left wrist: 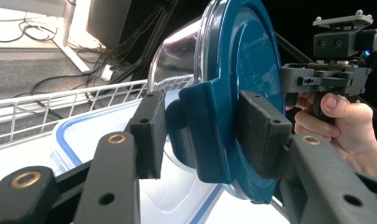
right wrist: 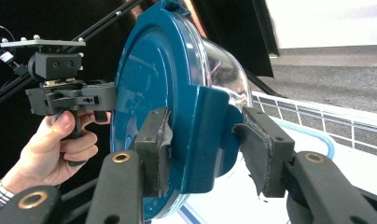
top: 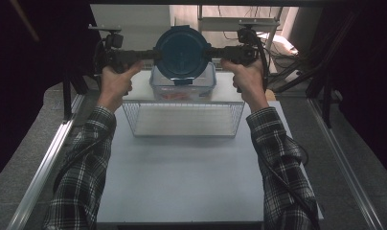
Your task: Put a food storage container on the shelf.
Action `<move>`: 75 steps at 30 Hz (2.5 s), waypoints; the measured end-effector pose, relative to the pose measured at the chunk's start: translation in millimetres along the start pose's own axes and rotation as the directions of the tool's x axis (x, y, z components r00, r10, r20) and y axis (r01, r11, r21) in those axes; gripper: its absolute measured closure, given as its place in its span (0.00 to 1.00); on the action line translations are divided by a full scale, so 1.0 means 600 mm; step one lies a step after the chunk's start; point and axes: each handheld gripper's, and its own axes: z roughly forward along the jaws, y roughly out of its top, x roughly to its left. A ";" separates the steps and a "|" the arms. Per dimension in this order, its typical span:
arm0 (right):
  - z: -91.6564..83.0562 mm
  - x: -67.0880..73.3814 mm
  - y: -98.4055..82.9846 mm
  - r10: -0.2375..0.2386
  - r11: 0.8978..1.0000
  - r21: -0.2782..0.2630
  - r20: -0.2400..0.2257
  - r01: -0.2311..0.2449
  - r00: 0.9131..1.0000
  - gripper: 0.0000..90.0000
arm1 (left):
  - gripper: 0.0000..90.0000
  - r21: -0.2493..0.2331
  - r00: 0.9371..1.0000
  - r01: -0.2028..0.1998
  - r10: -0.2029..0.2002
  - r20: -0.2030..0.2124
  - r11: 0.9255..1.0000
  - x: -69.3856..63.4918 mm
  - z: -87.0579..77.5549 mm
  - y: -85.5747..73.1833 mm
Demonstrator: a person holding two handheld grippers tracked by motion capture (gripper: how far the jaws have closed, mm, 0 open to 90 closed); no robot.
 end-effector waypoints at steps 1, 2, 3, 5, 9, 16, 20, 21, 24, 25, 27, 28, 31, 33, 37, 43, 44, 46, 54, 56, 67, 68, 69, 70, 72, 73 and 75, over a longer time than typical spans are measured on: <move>0.000 -0.001 0.000 0.001 1.000 -0.002 0.000 -0.001 1.000 0.59 | 0.59 -0.003 1.000 -0.002 0.002 -0.007 1.000 0.000 0.001 0.000; 0.001 -0.001 0.000 0.000 1.000 -0.004 -0.001 0.000 1.000 0.58 | 0.59 0.000 0.999 -0.012 0.012 -0.032 1.000 -0.003 0.002 0.001; 0.002 -0.001 0.000 -0.003 1.000 -0.003 0.006 0.003 1.000 0.57 | 0.58 0.011 0.998 -0.026 0.027 -0.056 1.000 -0.005 0.004 0.002; 0.005 0.002 0.000 -0.012 1.000 -0.002 0.029 0.012 1.000 0.53 | 0.59 0.053 0.991 -0.055 0.061 -0.115 0.997 -0.012 0.013 0.003; 0.012 -0.006 0.000 0.013 1.000 0.006 0.098 -0.013 0.995 0.48 | 0.58 0.022 0.993 -0.026 0.028 -0.117 0.999 -0.011 0.021 0.005; 0.009 -0.007 -0.005 -0.054 0.999 0.002 0.186 0.054 0.981 0.55 | 0.57 0.019 0.992 -0.041 0.043 -0.120 0.999 -0.018 0.026 0.006; 0.000 0.014 -0.007 -0.135 0.990 -0.001 0.232 0.139 0.963 0.57 | 0.55 0.018 0.989 -0.048 0.050 -0.141 0.999 -0.027 0.025 0.002; -0.004 0.018 -0.008 -0.143 0.989 -0.005 0.228 0.148 0.963 0.60 | 0.55 0.020 0.988 -0.051 0.054 -0.144 0.998 -0.029 0.024 0.001; -0.015 0.029 -0.014 -0.177 0.984 0.007 0.223 0.180 0.959 0.68 | 0.54 0.016 0.987 -0.049 0.051 -0.152 0.999 -0.035 0.023 -0.001; -0.019 0.033 -0.018 -0.188 0.982 0.016 0.226 0.189 0.956 0.72 | 0.54 0.015 0.987 -0.047 0.049 -0.152 0.999 -0.036 0.022 -0.002; -0.025 0.037 -0.027 -0.196 0.981 0.033 0.203 0.194 0.959 0.77 | 0.55 0.007 0.988 -0.046 0.047 -0.145 0.999 -0.038 0.018 -0.004; -0.027 0.038 -0.032 -0.206 0.979 0.050 0.193 0.200 0.959 0.79 | 0.56 0.009 0.989 -0.046 0.047 -0.139 0.999 -0.039 0.016 -0.005; -0.022 0.036 -0.041 -0.231 0.973 0.079 0.216 0.219 0.949 0.84 | 0.57 0.006 0.990 -0.046 0.047 -0.134 0.999 -0.042 0.013 -0.008; -0.019 0.032 -0.040 -0.214 0.977 0.063 0.224 0.205 0.951 0.88 | 0.57 0.007 0.989 -0.050 0.050 -0.138 0.999 -0.042 0.015 -0.009; -0.015 0.030 -0.037 -0.218 0.976 0.056 0.257 0.210 0.941 0.88 | 0.52 -0.001 0.986 -0.088 0.088 -0.139 0.996 -0.049 0.015 -0.009; -0.030 0.029 -0.064 -0.233 0.972 0.032 0.225 0.232 0.946 0.65 | 0.32 -0.030 0.987 -0.145 0.142 -0.077 0.989 -0.064 -0.006 -0.040; -0.032 0.029 -0.071 -0.238 0.971 0.034 0.216 0.237 0.947 0.60 | 0.29 -0.020 0.985 -0.159 0.158 -0.073 0.987 -0.065 -0.009 -0.048; -0.036 0.030 -0.088 -0.255 0.967 0.042 0.209 0.252 0.944 0.49 | 0.23 -0.001 0.980 -0.181 0.180 -0.087 0.984 -0.069 -0.014 -0.066; -0.049 0.034 -0.149 -0.316 0.949 0.056 0.194 0.311 0.929 0.19 | 0.12 0.078 0.957 -0.250 0.259 -0.133 0.965 -0.081 -0.023 -0.136; -0.052 0.035 -0.162 -0.328 0.945 0.063 0.189 0.322 0.926 0.15 | 0.11 0.092 0.954 -0.259 0.269 -0.133 0.962 -0.084 -0.024 -0.151; -0.056 0.041 -0.227 -0.372 0.927 0.106 0.150 0.359 0.916 0.06 | 0.07 0.157 0.940 -0.294 0.315 -0.131 0.943 -0.095 -0.035 -0.235; -0.056 0.041 -0.232 -0.372 0.927 0.105 0.149 0.360 0.916 0.06 | 0.06 0.162 0.940 -0.293 0.315 -0.133 0.942 -0.095 -0.036 -0.241; -0.056 0.040 -0.237 -0.375 0.926 0.107 0.147 0.362 0.915 0.05 | 0.06 0.168 0.939 -0.295 0.318 -0.133 0.941 -0.094 -0.036 -0.246; -0.056 0.039 -0.241 -0.376 0.925 0.110 0.145 0.362 0.915 0.05 | 0.06 0.174 0.937 -0.297 0.321 -0.137 0.939 -0.093 -0.037 -0.252; -0.055 0.038 -0.248 -0.382 0.923 0.117 0.147 0.367 0.913 0.05 | 0.06 0.181 0.935 -0.296 0.324 -0.146 0.938 -0.092 -0.039 -0.261; -0.054 0.038 -0.251 -0.382 0.922 0.119 0.145 0.367 0.913 0.04 | 0.05 0.180 0.935 -0.296 0.323 -0.146 0.938 -0.092 -0.040 -0.265; -0.053 0.038 -0.256 -0.388 0.920 0.123 0.140 0.372 0.911 0.04 | 0.05 0.178 0.935 -0.297 0.323 -0.144 0.938 -0.091 -0.042 -0.273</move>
